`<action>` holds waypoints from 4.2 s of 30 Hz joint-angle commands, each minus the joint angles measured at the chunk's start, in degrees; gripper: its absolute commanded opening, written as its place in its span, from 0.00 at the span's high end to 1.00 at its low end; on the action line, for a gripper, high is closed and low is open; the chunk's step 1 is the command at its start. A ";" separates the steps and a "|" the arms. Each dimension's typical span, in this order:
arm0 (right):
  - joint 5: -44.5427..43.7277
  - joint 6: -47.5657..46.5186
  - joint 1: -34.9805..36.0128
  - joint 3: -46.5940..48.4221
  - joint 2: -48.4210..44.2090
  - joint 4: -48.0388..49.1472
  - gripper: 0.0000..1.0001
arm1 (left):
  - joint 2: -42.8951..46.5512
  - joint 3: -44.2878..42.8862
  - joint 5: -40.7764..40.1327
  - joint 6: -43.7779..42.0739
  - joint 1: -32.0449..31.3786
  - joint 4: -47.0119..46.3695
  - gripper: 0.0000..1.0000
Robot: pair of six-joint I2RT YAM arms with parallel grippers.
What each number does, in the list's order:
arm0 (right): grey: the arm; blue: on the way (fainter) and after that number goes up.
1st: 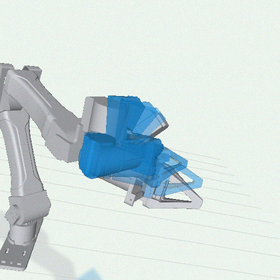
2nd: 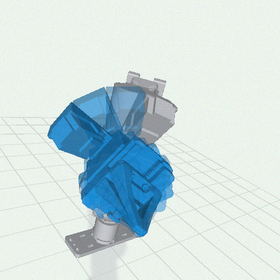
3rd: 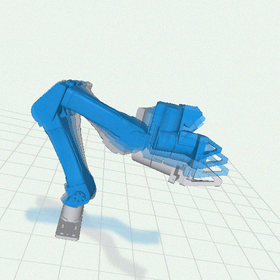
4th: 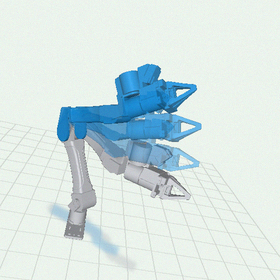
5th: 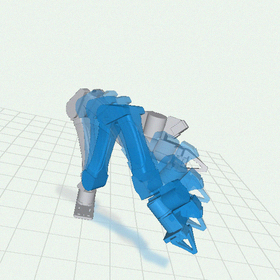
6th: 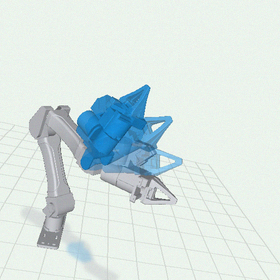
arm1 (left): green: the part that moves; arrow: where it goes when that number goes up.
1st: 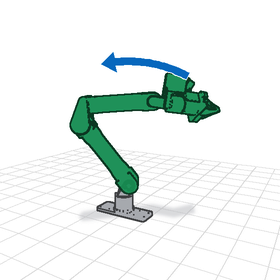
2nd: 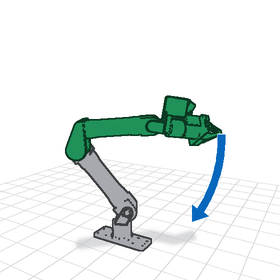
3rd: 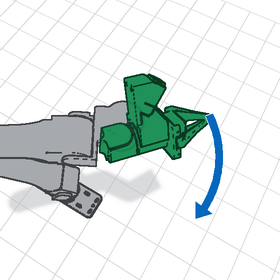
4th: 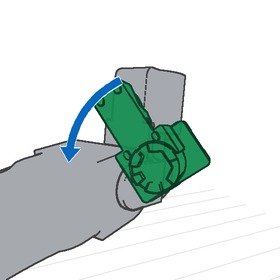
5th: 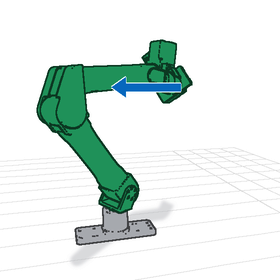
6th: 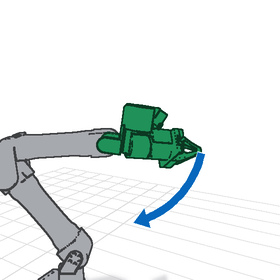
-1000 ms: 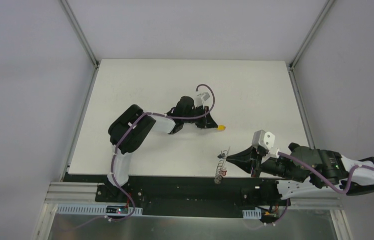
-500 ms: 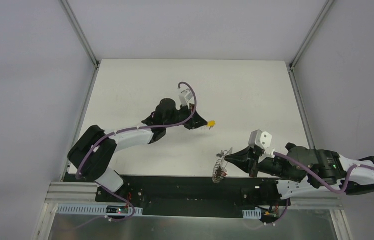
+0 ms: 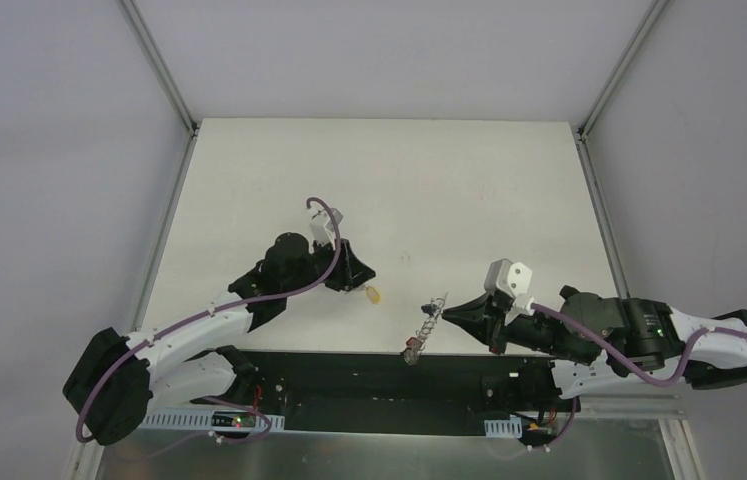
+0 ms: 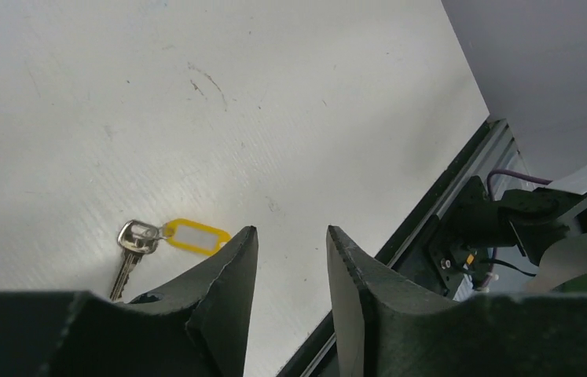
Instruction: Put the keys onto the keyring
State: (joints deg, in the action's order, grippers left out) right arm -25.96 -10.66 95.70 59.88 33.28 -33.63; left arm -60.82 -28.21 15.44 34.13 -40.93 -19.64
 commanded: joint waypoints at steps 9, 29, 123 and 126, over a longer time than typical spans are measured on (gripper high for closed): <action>-2.00 0.06 -0.16 3.87 2.01 3.66 1.00 | 2.48 0.08 -5.63 -3.92 -0.47 6.04 0.58; -2.36 0.15 -0.16 2.70 0.73 3.46 1.00 | -11.66 -3.35 -15.12 -8.49 -0.47 10.09 0.60; -2.23 0.81 -0.16 1.38 -0.38 3.79 1.00 | -16.84 -16.91 -27.51 -23.49 -12.52 24.36 1.00; -2.11 0.89 -0.23 1.45 -0.05 3.85 1.00 | -14.16 -16.49 -25.63 -24.01 -12.57 24.68 1.00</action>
State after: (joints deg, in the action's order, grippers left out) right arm -27.03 -10.52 95.70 60.40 33.32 -33.28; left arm -79.31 -45.08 -13.43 12.32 -52.84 3.95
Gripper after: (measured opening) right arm 0.006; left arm 0.003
